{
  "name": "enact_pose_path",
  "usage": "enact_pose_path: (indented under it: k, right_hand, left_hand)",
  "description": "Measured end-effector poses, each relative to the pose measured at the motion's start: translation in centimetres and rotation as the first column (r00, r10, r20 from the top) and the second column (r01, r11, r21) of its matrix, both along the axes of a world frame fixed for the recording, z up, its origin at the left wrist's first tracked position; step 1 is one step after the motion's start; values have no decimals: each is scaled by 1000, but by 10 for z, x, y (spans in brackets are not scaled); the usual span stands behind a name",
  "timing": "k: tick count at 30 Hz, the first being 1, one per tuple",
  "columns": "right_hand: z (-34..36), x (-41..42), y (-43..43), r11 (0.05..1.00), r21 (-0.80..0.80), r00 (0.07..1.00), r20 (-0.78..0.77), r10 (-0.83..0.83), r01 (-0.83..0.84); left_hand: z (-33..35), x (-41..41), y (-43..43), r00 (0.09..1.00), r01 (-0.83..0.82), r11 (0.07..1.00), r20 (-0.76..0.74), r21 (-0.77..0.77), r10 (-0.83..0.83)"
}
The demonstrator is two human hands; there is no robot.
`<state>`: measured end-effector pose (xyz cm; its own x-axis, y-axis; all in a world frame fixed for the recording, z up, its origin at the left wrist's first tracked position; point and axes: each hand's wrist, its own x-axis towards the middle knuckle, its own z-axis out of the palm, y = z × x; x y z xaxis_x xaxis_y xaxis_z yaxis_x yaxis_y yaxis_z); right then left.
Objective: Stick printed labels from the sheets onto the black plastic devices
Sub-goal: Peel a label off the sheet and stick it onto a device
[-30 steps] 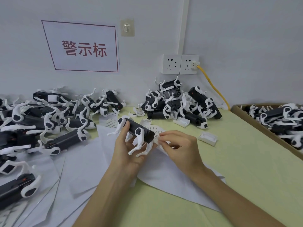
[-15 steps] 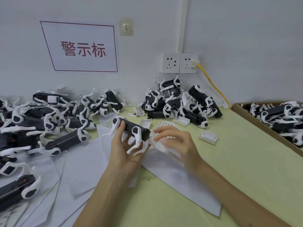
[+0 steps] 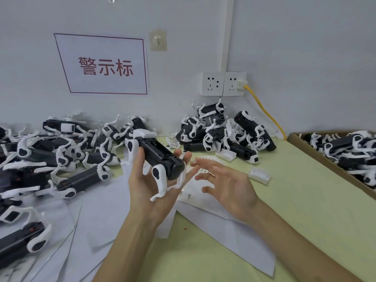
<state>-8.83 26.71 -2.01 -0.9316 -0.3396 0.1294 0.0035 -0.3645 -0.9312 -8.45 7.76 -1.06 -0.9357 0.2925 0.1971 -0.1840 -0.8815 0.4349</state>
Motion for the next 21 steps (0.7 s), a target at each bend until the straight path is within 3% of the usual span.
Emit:
enact_pose_path:
  k: [8, 13, 15, 18, 19, 21]
  right_hand:
    - [-4, -3, 1, 999, 25, 999, -22, -35, 36]
    - [-6, -4, -1, 974, 81, 975, -79, -206, 212]
    - [-5, -4, -1, 902, 202, 919, -195, -344, 381]
    - [-7, -6, 2, 667, 413, 774, -459, -436, 620]
    - [-7, -7, 3, 627, 423, 745, -501, -440, 655]
    - [-5, -5, 4, 644, 369, 721, -530, -447, 670]
  left_hand:
    - [5, 2, -2, 998, -45, 999, -31, 27, 45]
    - [6, 3, -1, 999, -39, 999, -16, 7, 39]
    - [6, 4, 0, 999, -31, 1000, 5, 1, 31]
    - [6, 4, 0, 999, -52, 999, 7, -10, 52]
    - [6, 4, -1, 998, -58, 998, -6, -19, 58]
    - [8, 4, -1, 997, -67, 996, -38, -61, 65]
